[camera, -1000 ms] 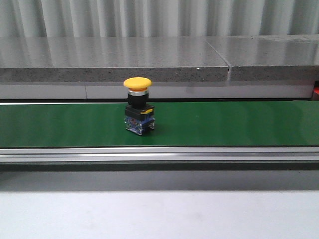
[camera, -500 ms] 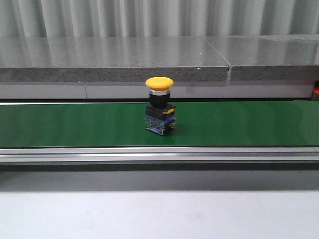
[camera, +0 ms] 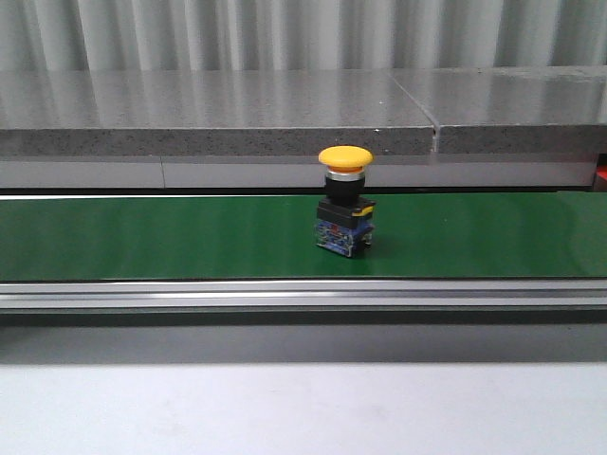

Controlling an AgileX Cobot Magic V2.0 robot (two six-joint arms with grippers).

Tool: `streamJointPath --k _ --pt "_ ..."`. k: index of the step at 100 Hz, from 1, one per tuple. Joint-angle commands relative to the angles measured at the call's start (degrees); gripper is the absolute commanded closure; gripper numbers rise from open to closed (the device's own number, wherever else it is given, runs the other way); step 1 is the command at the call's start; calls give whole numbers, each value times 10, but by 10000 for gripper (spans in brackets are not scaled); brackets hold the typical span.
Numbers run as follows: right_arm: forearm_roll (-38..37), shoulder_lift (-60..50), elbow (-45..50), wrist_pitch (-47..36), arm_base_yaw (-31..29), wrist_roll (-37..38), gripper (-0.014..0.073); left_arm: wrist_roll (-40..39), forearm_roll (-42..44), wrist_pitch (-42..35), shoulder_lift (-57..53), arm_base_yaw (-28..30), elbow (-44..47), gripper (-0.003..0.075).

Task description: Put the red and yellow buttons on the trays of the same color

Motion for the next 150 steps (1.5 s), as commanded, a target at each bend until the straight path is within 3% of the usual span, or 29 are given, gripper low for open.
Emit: streamJointPath --k 1,8,19,42,61,83,120,150 --pt "2 -30 -18 -11 -5 -5 184 -2 -7 -40 5 -5 -15 740" --pt "1 -32 -18 -3 -6 -5 36 -2 -7 -40 5 -5 -15 740" --pt "0 -43 -18 0 -7 -5 -55 -2 -7 -40 5 -5 -15 740" --pt "-1 -119 -18 10 -7 -5 -52 -2 -7 -40 5 -5 -15 740" --pt "-1 -205 -11 78 -4 -33 -52 -2 -7 -40 5 -5 -15 740" --pt "-1 -315 88 103 17 -51 -52 -2 -7 -40 5 -5 -15 740" --pt "11 -477 325 97 130 -55 -52 -2 -7 -40 5 -5 -15 740" --pt "12 -490 365 117 231 -56 -52 -2 -7 -40 5 -5 -15 740"
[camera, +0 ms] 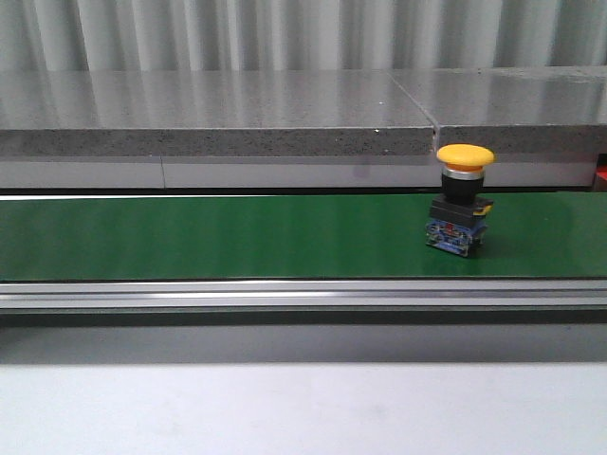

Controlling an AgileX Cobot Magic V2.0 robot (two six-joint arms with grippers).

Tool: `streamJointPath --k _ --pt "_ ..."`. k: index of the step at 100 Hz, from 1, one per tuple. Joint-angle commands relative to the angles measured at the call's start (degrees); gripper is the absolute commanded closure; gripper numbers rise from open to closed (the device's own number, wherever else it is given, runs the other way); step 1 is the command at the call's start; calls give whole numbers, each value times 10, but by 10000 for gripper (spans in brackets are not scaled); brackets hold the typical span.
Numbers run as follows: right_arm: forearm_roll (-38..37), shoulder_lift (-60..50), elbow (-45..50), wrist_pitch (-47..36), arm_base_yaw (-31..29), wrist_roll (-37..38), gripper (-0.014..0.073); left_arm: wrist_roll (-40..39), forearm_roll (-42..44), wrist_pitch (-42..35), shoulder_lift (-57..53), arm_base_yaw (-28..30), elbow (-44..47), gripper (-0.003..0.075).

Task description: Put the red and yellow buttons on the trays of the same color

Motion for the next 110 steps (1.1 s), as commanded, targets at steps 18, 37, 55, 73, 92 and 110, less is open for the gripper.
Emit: streamJointPath --k 18,37,55,73,92,110 --pt "18 -2 -13 -66 80 -9 -52 -2 -7 -40 5 -5 -15 740" --pt "28 38 -15 -119 121 -9 -52 -2 -7 -40 5 -5 -15 740" --pt "28 81 -33 -160 140 -9 -52 -2 -7 -40 5 -5 -15 740" --pt "29 127 -84 -162 141 -9 -52 -2 -7 -40 5 -5 -15 740" --pt "29 158 -112 -154 141 -9 2 -2 -7 -40 5 -5 -15 740" --pt "28 161 -112 -111 140 -9 356 -2 -7 -40 5 -5 -15 740"
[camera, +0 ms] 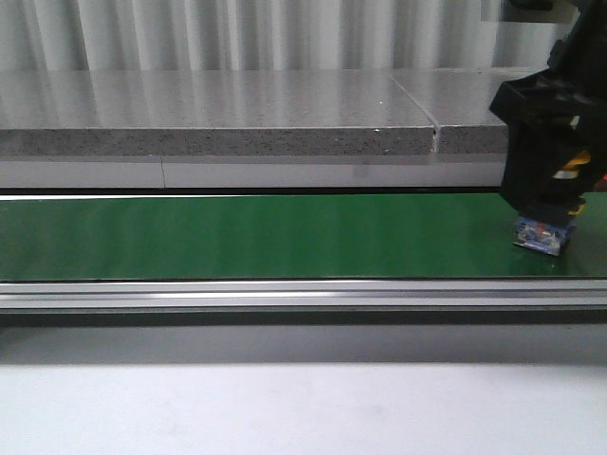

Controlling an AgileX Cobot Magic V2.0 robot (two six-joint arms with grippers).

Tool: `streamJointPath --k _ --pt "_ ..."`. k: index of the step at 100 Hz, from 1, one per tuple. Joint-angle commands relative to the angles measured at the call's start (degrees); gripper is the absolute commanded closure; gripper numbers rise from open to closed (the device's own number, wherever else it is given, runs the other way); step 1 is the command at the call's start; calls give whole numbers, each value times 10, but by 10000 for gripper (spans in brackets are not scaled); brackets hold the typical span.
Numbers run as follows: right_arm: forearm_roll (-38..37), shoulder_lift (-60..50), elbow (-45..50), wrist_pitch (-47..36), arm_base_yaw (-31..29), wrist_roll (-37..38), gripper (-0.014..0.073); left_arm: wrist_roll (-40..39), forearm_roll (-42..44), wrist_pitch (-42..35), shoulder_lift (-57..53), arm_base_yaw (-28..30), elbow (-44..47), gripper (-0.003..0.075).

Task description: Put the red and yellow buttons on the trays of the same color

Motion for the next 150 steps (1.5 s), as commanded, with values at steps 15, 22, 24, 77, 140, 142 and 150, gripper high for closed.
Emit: streamJointPath --k 15,22,24,77,140,142,150 --pt "6 -24 -21 24 -3 -5 510 -2 -7 -41 5 -5 -15 740" --pt "6 -32 -29 36 -11 1 511 -2 -7 -41 5 -5 -15 740" --pt "5 -35 -31 39 -13 1 511 -2 -7 -41 5 -5 -15 740" --pt "-77 -114 -44 65 -319 66 517 -2 -7 -41 5 -5 -15 740" --pt "-59 5 20 -57 -449 110 517 -2 -7 -41 5 -5 -15 740" --pt "-59 10 20 -58 -448 110 517 -2 -7 -41 5 -5 -15 740" --pt "-59 26 20 -59 -446 110 517 -2 -7 -41 5 -5 -15 740"
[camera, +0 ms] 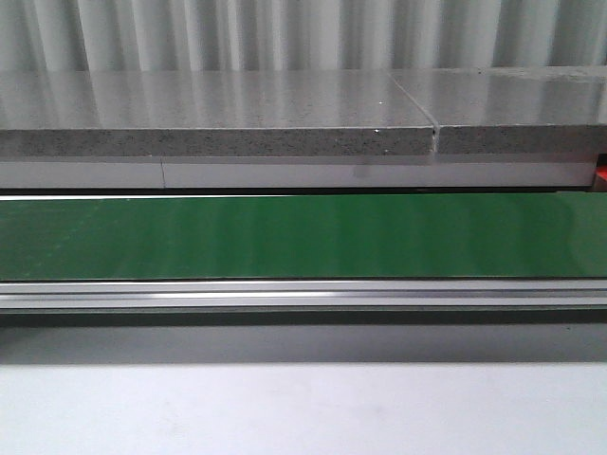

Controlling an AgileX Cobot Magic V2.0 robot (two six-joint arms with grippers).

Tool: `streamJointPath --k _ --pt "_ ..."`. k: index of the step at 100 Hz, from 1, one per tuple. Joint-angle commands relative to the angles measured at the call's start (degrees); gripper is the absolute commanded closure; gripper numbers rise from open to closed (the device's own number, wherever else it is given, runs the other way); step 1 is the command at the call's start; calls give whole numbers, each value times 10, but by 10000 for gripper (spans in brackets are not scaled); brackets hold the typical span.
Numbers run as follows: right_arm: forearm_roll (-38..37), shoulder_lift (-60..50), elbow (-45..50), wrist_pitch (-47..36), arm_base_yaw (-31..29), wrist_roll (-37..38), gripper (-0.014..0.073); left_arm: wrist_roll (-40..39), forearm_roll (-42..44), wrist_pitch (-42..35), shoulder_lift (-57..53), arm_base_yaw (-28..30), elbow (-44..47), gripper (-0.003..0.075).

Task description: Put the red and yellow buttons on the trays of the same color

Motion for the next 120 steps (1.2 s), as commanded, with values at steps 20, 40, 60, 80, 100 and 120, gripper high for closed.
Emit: streamJointPath --k 20,40,60,80,100,120 --pt "4 17 -13 -34 2 0 517 -2 -7 -41 5 -5 -15 740" --pt "4 34 -13 -34 2 0 499 -2 -7 -41 5 -5 -15 740" --pt "6 34 -13 -23 2 0 217 -2 -7 -41 5 -5 -15 740" --pt "21 32 -13 -24 2 0 15 -2 -7 -41 5 -5 -15 740" --pt "23 -13 -13 -29 2 0 20 -2 -7 -41 5 -5 -15 740" --pt "23 -103 -13 -32 4 0 20 -2 -7 -41 5 -5 -15 740"
